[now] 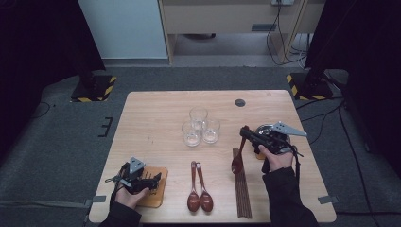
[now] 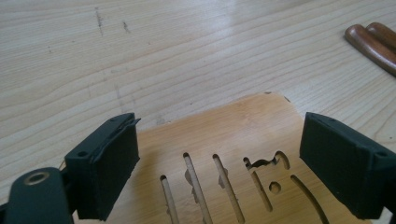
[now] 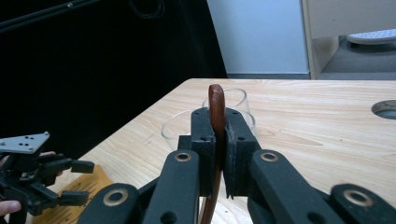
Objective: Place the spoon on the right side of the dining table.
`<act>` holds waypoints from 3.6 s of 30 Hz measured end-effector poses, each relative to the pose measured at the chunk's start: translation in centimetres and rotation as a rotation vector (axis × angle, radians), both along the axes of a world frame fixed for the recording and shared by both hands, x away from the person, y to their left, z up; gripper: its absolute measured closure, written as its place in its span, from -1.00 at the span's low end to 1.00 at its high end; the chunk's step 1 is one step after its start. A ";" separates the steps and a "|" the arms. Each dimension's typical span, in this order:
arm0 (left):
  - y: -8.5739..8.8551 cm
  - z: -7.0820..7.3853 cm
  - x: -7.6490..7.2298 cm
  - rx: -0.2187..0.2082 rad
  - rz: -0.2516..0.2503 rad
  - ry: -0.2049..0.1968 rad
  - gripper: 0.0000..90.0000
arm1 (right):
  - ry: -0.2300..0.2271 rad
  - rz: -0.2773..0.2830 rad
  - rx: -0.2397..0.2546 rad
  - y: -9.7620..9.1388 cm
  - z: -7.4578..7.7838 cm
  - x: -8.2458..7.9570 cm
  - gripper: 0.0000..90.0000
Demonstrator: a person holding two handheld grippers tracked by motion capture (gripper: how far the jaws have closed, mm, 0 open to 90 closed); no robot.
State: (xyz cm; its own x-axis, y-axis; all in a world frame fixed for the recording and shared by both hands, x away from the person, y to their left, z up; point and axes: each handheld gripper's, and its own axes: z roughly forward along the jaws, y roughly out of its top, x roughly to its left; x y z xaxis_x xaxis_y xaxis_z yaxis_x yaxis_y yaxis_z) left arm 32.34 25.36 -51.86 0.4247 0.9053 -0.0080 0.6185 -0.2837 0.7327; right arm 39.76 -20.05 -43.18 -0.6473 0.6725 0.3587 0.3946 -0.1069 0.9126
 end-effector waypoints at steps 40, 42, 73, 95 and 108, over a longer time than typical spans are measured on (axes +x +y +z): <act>0.1 -1.1 -0.1 0.014 0.023 0.009 -0.91 | -0.064 -0.157 0.024 -2.3 1.4 2.4 0.88; 0.1 -1.1 -0.2 0.013 0.022 0.007 -0.92 | -0.064 -0.161 0.026 -2.3 1.5 2.5 0.88; 0.1 -1.2 -0.2 0.011 0.019 0.002 -0.93 | -0.103 -0.262 0.071 -5.0 2.7 3.3 0.88; 0.1 -1.2 -0.2 0.011 0.019 0.001 -0.93 | -0.099 -0.356 0.087 -7.4 2.8 4.0 0.88; 0.1 -1.2 -0.2 0.010 0.019 0.001 -0.93 | -0.085 -0.401 0.079 -8.6 2.6 4.5 0.88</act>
